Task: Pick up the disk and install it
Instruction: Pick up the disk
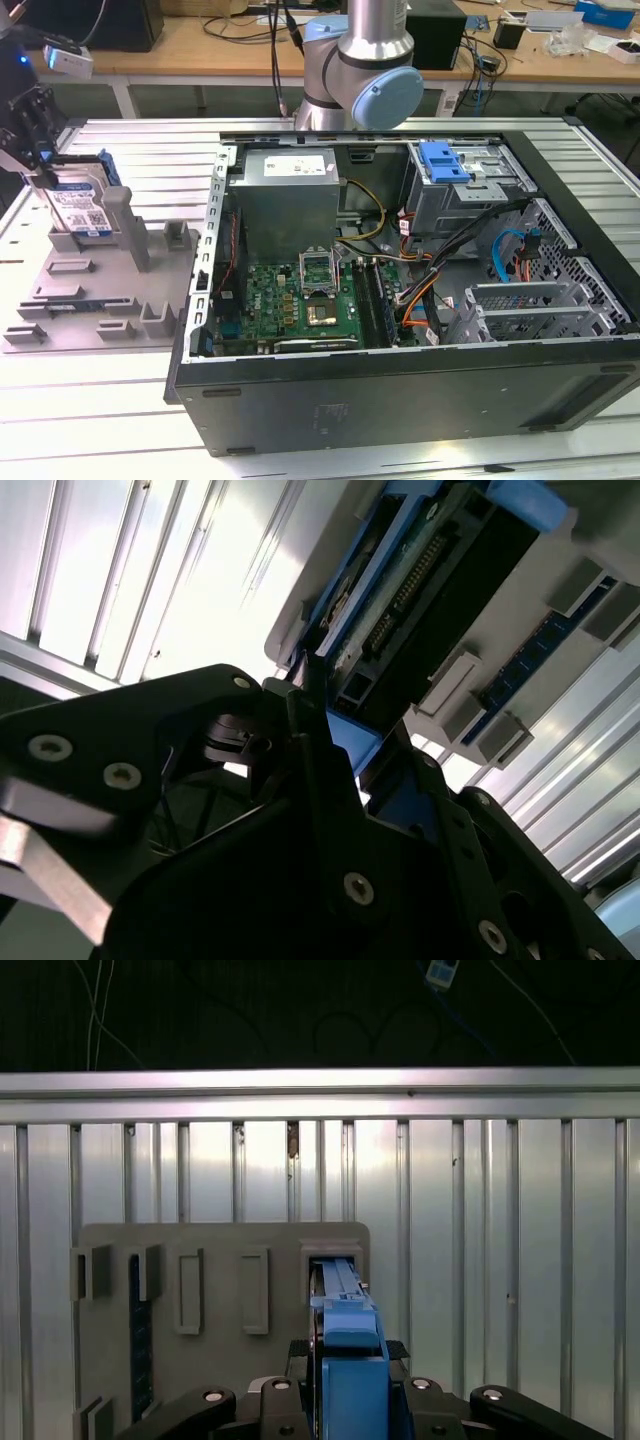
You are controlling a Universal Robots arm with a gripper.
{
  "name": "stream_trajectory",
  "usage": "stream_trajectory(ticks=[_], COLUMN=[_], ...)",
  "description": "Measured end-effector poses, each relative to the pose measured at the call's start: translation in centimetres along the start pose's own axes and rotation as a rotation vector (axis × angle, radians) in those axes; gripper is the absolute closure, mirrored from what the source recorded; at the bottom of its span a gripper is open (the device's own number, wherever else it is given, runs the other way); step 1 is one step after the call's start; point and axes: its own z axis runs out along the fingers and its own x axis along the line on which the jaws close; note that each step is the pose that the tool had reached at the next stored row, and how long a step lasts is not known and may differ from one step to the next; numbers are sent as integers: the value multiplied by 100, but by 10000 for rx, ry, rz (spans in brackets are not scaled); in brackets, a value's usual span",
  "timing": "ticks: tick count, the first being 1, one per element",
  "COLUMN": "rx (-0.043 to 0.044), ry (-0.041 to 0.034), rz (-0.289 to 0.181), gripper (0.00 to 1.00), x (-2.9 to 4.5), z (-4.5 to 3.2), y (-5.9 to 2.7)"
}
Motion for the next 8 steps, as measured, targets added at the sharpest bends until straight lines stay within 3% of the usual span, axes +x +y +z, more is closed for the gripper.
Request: stream_trajectory(ticks=[8], rx=[2], ry=[-2], rz=[-17], gripper=[64], x=[2], z=[-110], y=[1])
